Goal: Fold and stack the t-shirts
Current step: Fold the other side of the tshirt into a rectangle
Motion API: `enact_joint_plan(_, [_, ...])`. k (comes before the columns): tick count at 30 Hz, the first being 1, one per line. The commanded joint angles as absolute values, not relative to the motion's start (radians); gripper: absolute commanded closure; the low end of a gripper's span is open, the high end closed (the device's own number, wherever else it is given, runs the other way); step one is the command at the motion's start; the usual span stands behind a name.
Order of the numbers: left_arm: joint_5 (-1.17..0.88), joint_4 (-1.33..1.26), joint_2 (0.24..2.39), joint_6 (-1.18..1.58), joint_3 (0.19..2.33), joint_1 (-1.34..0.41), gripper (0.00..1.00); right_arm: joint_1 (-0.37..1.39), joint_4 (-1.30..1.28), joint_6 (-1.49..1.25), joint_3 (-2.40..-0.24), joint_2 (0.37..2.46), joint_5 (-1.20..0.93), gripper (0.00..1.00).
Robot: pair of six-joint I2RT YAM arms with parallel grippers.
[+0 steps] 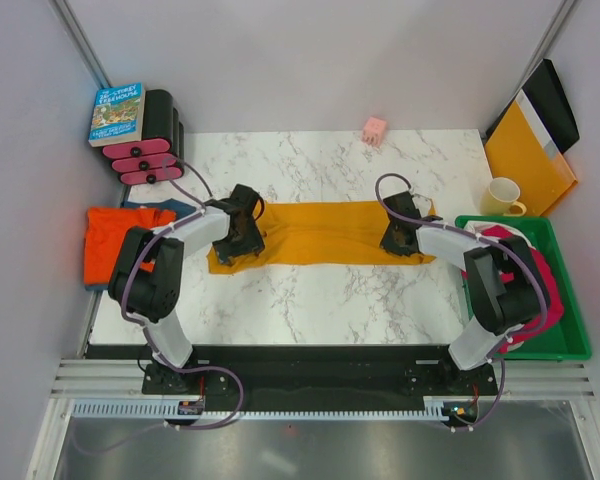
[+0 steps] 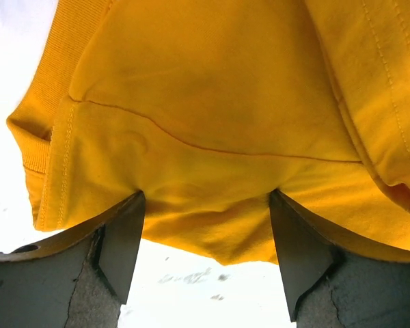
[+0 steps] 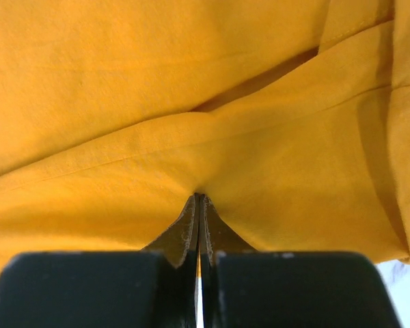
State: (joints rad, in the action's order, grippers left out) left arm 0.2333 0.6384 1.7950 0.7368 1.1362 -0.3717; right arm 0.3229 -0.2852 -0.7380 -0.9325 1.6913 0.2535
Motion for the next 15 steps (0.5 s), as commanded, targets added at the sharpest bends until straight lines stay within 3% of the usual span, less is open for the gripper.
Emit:
enact_joint_plan(1, [0.256, 0.753, 1.706, 0.776, 1.03, -0.37, 0.2, 0.36, -0.397, -0.781, -0.833, 1.625, 0.19, 1.0])
enact_joint_plan(9, [0.287, 0.775, 1.592, 0.762, 0.985, -0.368, 0.16, 0.397, -0.411, -0.743, -0.805, 1.506, 0.193, 0.94])
enact_joint_plan(10, [0.288, 0.776, 1.569, 0.762, 0.989, -0.37, 0.13, 0.403, -0.399, -0.715, -0.842, 1.49, 0.187, 0.89])
enact_joint_plan(11, [0.291, 0.772, 1.515, 0.762, 0.994, -0.371, 0.1, 0.417, -0.381, -0.691, -0.866, 1.453, 0.186, 0.74])
enact_joint_plan(14, [0.288, 0.715, 1.369, 0.744, 0.989, -0.373, 0.01, 0.465, -0.374, -0.582, -0.983, 1.421, 0.175, 0.49])
enact_joint_plan(15, [0.279, 0.7, 1.339, 0.73, 0.982, -0.374, 0.01, 0.471, -0.373, -0.546, -1.035, 1.425, 0.125, 0.45])
